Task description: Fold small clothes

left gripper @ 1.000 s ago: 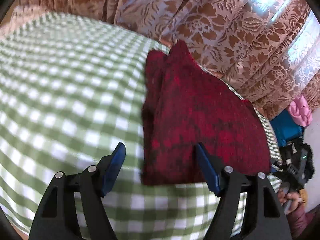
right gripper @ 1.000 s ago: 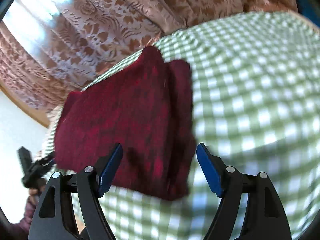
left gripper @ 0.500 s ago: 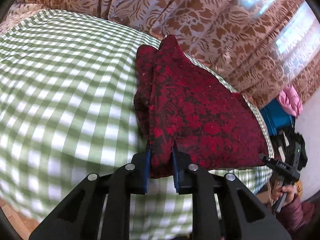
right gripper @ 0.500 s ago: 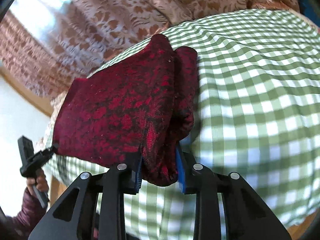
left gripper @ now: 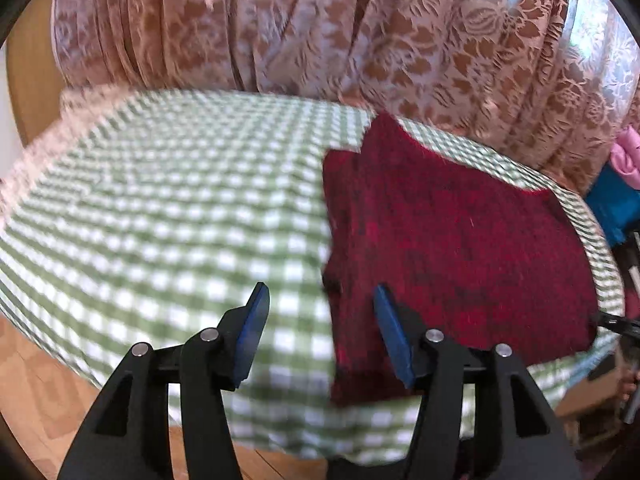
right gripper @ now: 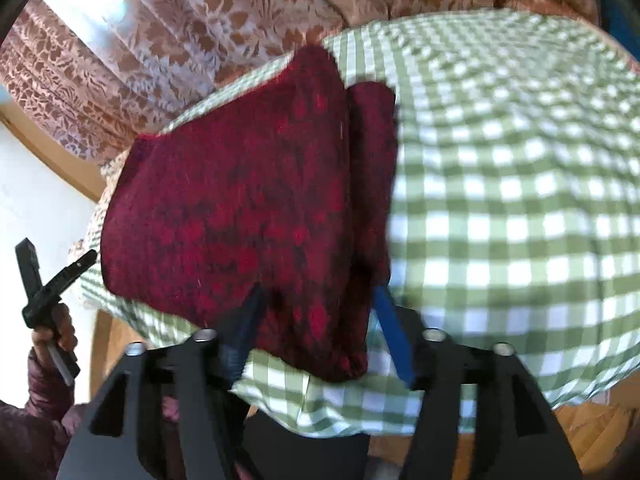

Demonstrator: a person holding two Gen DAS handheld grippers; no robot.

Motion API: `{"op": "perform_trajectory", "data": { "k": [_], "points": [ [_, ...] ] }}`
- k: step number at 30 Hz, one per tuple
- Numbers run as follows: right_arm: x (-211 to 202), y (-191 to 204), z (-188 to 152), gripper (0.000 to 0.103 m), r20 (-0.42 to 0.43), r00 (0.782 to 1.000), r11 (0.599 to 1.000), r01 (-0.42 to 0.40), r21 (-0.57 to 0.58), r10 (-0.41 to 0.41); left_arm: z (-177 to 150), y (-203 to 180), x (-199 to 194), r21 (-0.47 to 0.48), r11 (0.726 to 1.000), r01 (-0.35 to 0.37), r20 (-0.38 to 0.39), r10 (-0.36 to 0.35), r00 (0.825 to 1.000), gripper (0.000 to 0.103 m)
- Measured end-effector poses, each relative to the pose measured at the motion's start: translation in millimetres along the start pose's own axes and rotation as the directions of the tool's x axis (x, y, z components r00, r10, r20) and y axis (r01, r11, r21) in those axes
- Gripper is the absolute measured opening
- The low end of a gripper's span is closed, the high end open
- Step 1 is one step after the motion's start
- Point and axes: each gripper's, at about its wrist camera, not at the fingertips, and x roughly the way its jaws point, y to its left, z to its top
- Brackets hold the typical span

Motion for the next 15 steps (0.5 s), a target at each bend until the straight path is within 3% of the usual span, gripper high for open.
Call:
{"op": "perform_trajectory", "data": {
  "k": [4,15],
  "points": [
    [-13,1,19,0.07,0.071,0.997,1.0,0.02,0.01,-0.02,16,-9,3,0.04,0.998,-0.054,0.04,0.053,0.998,0.06],
    [6,13,76,0.07,0.16,0.985,0.997,0.056,0.051,-0.063,36,-22,13,0.068,0.991,-0.111,0.06,0.107,0.992,0.063]
  ]
}}
